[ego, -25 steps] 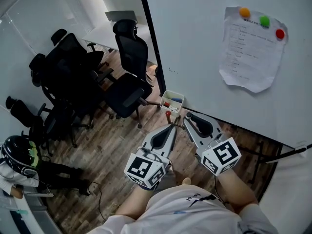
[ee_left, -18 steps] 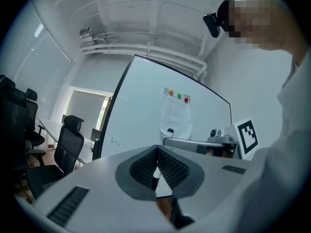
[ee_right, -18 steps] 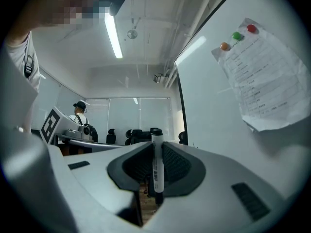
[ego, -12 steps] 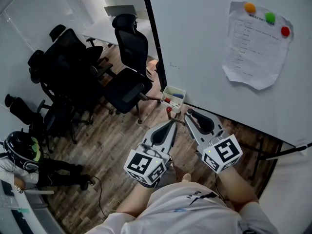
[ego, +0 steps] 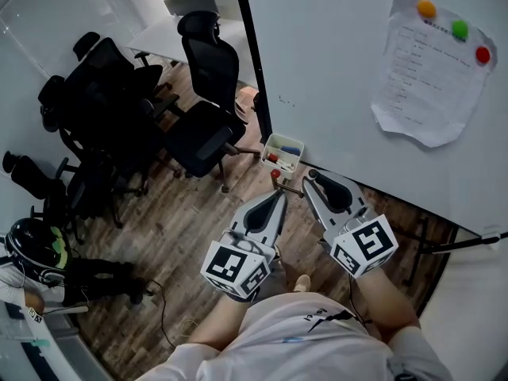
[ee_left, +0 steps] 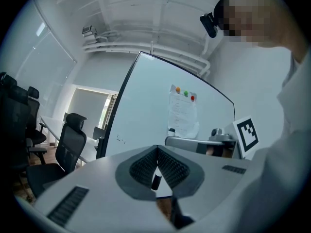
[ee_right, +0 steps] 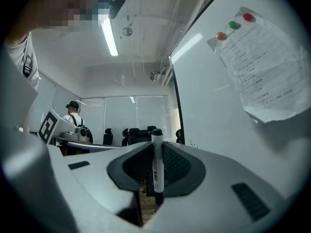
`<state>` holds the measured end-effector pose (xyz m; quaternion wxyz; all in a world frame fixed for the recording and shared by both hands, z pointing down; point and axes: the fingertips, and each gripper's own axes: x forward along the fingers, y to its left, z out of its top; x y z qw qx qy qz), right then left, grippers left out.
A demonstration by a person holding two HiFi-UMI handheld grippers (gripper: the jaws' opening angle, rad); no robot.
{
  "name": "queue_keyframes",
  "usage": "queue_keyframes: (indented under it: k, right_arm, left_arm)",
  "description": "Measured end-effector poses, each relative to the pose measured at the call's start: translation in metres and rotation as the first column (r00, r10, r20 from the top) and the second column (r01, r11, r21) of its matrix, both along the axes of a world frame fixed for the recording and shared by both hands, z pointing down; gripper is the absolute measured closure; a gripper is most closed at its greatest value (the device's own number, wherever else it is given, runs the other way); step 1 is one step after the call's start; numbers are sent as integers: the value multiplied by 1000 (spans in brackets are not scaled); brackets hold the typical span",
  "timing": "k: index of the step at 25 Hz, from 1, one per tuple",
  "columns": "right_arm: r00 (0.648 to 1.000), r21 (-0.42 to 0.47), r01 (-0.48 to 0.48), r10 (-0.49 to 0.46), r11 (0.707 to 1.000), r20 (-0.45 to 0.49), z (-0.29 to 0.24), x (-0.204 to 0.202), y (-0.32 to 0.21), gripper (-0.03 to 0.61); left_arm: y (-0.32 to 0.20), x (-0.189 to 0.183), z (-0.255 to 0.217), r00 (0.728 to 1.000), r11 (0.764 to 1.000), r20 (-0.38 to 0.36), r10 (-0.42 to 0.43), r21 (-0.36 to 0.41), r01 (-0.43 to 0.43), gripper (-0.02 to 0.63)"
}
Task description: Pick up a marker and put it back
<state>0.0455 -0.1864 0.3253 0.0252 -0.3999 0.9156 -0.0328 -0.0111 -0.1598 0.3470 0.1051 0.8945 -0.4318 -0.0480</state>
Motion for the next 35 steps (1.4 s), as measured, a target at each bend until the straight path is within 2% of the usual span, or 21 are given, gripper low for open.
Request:
queue_keyframes:
  k: [11, 21, 27, 30, 35]
  right_arm:
    - [998, -48, -60, 60, 997, -9, 30, -9, -67, 506]
    - [987, -57, -138, 133, 989, -86, 74, -23, -143, 506]
    - [961, -8, -173, 167, 985, -221, 107, -32, -173, 506]
    - [944, 24, -158, 158, 987, -290, 120, -46, -183, 506]
    - [884, 44, -120, 127, 992, -449, 145, -69, -192, 506]
  left_arm:
    - [-59, -21, 29, 1000, 999, -6, 11, -40, -12, 603]
    - [-131, -43, 65, 999, 995, -7, 45, -93, -45, 603]
    - [-161, -55, 89, 998, 989, -6, 62, -132, -63, 603]
    - [-172, -62, 97, 998, 986, -8, 68, -151, -68, 603]
    - [-184, -73, 109, 997, 982, -8, 72, -177, -72, 603]
